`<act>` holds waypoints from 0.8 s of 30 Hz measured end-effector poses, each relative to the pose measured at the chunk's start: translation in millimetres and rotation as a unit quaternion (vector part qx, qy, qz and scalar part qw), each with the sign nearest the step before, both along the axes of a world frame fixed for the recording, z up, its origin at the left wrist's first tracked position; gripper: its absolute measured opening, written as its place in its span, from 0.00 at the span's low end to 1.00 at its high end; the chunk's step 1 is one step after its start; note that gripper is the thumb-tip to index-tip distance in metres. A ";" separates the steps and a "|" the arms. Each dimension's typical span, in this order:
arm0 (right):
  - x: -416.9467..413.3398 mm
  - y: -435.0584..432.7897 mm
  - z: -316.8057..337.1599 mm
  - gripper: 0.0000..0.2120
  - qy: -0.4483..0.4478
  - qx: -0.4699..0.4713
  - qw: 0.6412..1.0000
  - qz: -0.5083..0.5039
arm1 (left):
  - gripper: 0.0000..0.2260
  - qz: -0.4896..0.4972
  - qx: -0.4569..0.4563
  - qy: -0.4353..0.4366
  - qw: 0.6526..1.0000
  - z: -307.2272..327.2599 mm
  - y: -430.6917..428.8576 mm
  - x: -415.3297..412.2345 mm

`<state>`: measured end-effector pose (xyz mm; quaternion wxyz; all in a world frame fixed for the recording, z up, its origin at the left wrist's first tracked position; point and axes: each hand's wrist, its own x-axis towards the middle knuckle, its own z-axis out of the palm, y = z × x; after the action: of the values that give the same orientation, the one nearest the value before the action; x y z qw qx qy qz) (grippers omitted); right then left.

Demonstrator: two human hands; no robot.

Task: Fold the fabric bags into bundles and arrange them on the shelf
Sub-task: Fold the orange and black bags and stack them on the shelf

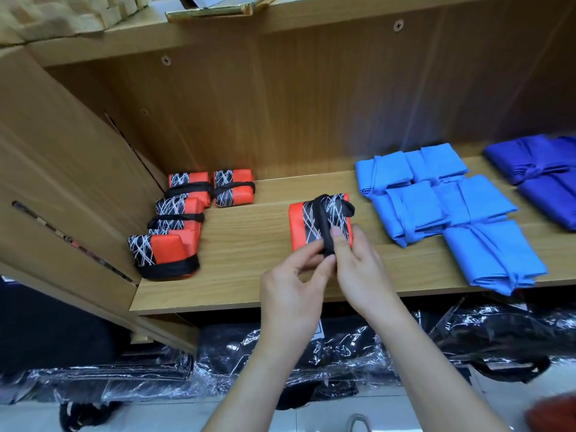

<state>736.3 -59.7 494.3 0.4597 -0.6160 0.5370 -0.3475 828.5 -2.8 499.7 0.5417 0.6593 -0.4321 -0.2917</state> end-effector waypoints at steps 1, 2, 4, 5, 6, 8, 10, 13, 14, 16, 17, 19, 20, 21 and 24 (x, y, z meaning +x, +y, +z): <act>-1.8 -1.0 -1.4 0.10 0.002 0.007 1.000 0.012 | 0.18 0.003 0.002 -0.041 0.999 -1.8 1.0 1.1; -4.0 -1.3 -2.1 0.10 0.005 0.006 1.000 0.015 | 0.17 0.011 0.007 -0.078 0.997 -4.0 1.7 3.0; -11.2 -4.3 -2.7 0.15 -0.005 -0.009 1.000 0.009 | 0.11 0.032 0.010 -0.135 0.990 -6.1 2.8 8.7; -16.8 -6.7 -2.2 0.16 -0.002 -0.020 1.000 0.012 | 0.09 0.040 0.003 -0.150 0.988 -5.3 3.5 13.3; -23.1 -8.1 1.1 0.14 0.016 -0.034 0.999 0.030 | 0.10 0.039 -0.013 -0.157 0.987 -2.7 4.6 18.7; -35.1 -13.4 7.4 0.09 0.066 -0.061 0.993 0.082 | 0.18 0.011 -0.044 -0.161 0.986 4.5 3.8 32.2; -41.8 -17.2 15.0 0.07 0.074 -0.069 0.985 0.143 | 0.25 -0.064 -0.021 -0.126 0.990 12.2 -1.9 44.0; -39.6 -16.1 20.5 0.12 -0.059 -0.024 0.987 0.149 | 0.24 -0.155 -0.014 -0.015 0.988 17.7 -12.8 48.9; -38.4 -15.4 20.5 0.16 -0.143 0.014 0.981 0.132 | 0.21 -0.145 -0.025 0.026 0.989 19.6 -14.0 46.7; -37.7 -13.8 17.0 0.25 -0.256 0.092 0.955 0.122 | 0.18 -0.088 -0.046 0.113 0.989 21.8 -13.0 39.3; -36.1 -12.1 15.4 0.26 -0.254 0.105 0.953 0.129 | 0.17 -0.058 -0.048 0.150 0.986 19.3 -11.4 35.9; -29.2 -8.6 10.5 0.26 -0.236 0.102 0.958 0.129 | 0.16 -0.028 -0.035 0.182 0.982 11.9 -7.3 29.2; -25.0 -7.1 7.5 0.24 -0.240 0.101 0.959 0.109 | 0.15 -0.028 -0.018 0.185 0.982 8.1 -4.6 26.6; -21.4 -6.5 4.3 0.21 -0.243 0.101 0.961 0.085 | 0.13 -0.031 0.002 0.186 0.982 5.3 -2.2 25.1; -16.6 -9.6 -3.3 0.17 -0.213 0.106 0.969 0.067 | 0.14 -0.056 0.057 0.185 0.979 -0.2 5.1 32.4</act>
<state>719.7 -69.3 491.0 0.6487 -0.5103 0.4180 -0.3796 860.8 2.3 499.6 0.5568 0.5981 -0.3433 -0.4630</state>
